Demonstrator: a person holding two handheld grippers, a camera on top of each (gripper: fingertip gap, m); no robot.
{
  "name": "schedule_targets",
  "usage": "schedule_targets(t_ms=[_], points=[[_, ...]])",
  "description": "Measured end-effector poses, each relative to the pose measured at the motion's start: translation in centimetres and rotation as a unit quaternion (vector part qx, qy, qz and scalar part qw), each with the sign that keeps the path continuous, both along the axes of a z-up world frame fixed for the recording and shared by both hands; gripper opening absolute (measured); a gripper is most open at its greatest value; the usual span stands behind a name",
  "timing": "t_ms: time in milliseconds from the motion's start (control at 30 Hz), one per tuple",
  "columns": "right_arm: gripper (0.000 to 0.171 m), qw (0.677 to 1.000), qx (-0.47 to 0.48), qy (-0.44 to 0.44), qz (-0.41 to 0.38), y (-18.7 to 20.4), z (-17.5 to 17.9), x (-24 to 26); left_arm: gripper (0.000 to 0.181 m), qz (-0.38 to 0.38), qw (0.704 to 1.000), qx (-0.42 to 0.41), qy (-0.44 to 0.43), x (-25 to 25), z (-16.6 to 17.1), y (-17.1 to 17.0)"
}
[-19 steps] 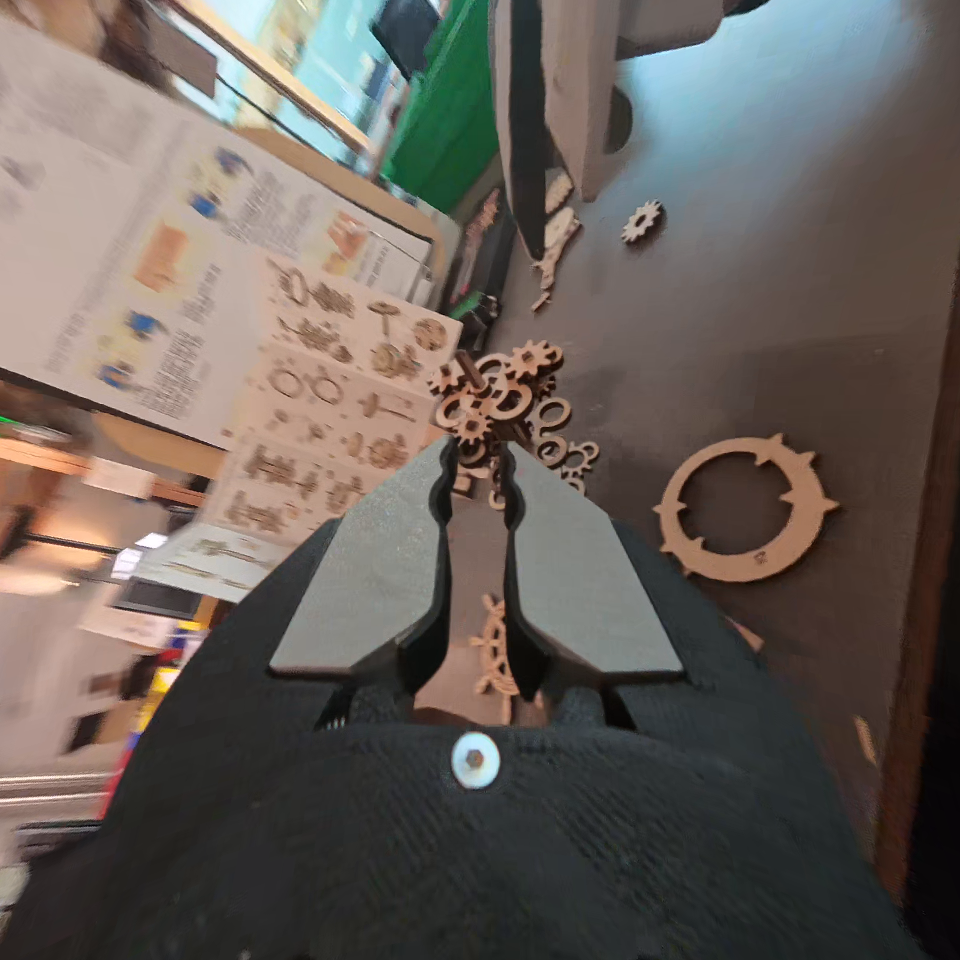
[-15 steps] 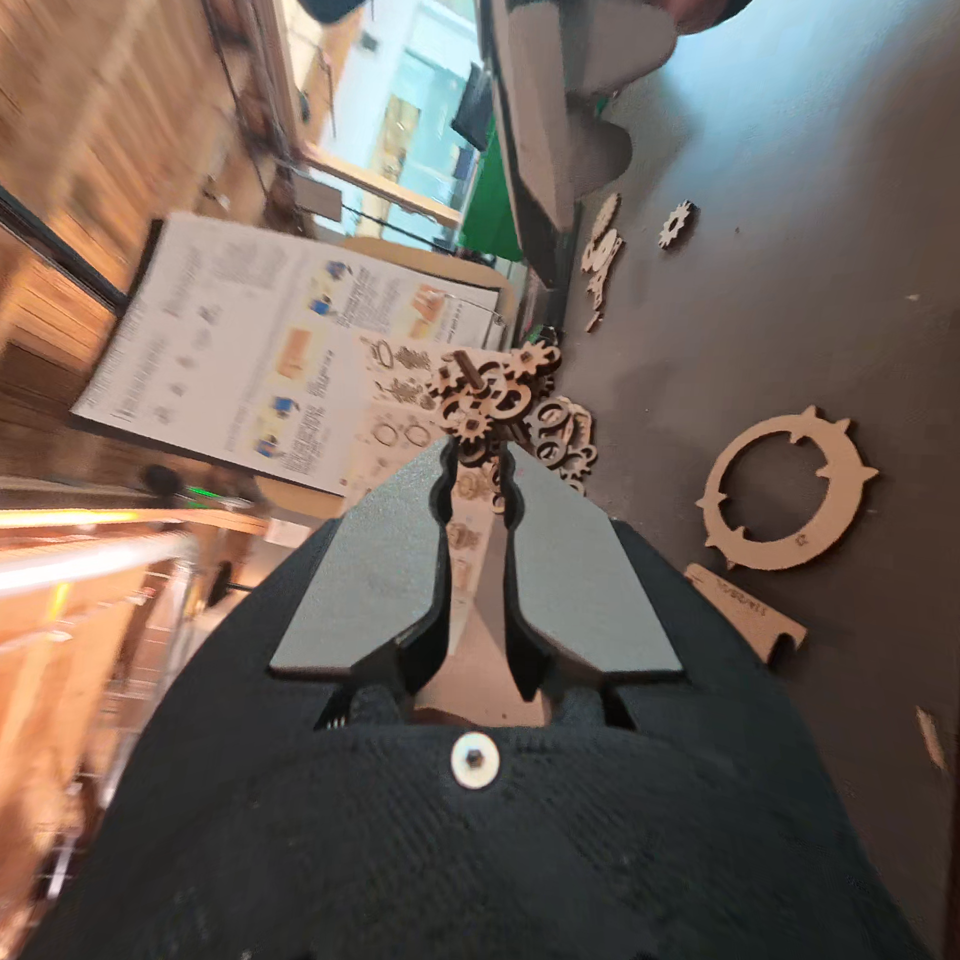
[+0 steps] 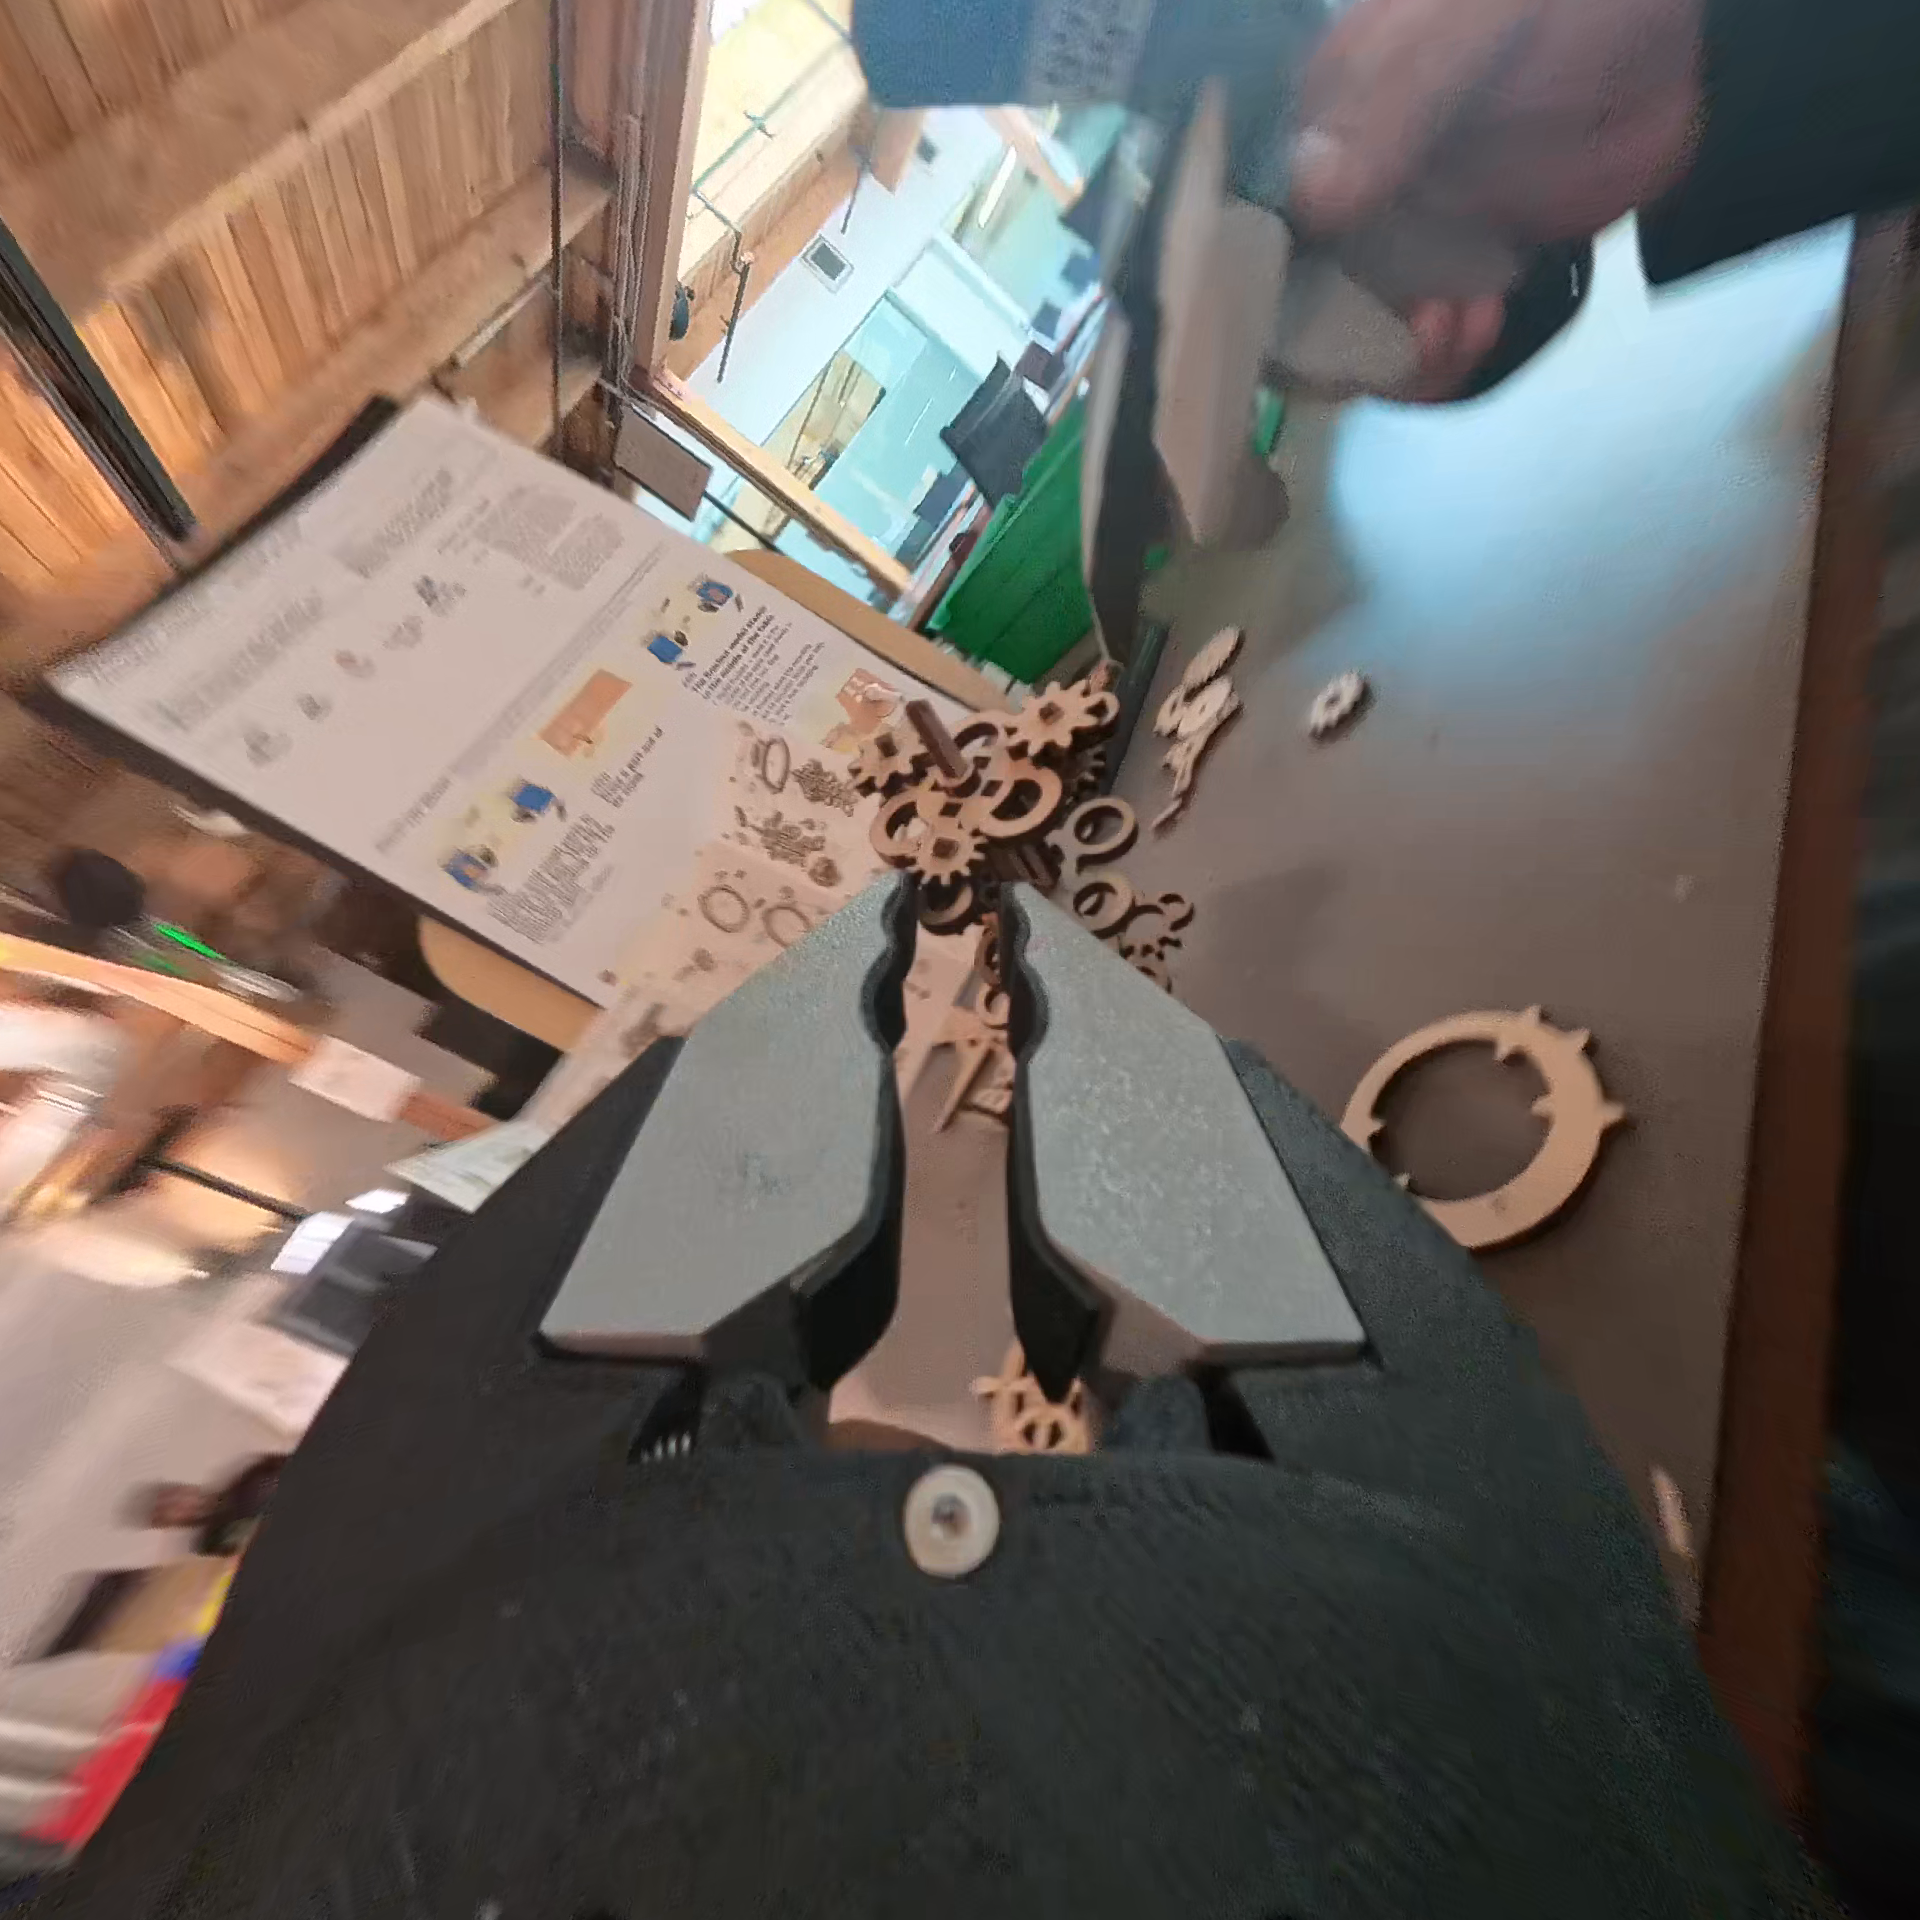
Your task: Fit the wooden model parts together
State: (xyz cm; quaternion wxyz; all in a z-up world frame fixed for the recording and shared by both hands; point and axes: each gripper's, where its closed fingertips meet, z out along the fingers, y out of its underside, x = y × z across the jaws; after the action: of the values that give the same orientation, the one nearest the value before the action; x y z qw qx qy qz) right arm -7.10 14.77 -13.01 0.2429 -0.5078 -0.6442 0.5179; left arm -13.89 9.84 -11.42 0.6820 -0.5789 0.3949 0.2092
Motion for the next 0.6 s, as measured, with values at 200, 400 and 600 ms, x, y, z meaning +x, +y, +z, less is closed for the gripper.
schedule_targets(t_ms=[200,400,600], points=[[0.043,1.0,-0.012,0.019,0.012,-0.6,1.1,0.2,0.011,-0.146,0.915,-0.157,-0.341,-1.3,2.5,-0.2],[0.041,0.999,-0.021,0.035,0.031,-3.0,2.6,-0.9,0.011,-0.249,0.797,-0.197,-0.513,-1.9,4.8,-1.3],[0.048,0.996,-0.045,0.048,0.062,-6.7,3.9,-2.7,0.011,-0.343,0.654,-0.228,-0.635,-1.8,6.9,-2.3]])
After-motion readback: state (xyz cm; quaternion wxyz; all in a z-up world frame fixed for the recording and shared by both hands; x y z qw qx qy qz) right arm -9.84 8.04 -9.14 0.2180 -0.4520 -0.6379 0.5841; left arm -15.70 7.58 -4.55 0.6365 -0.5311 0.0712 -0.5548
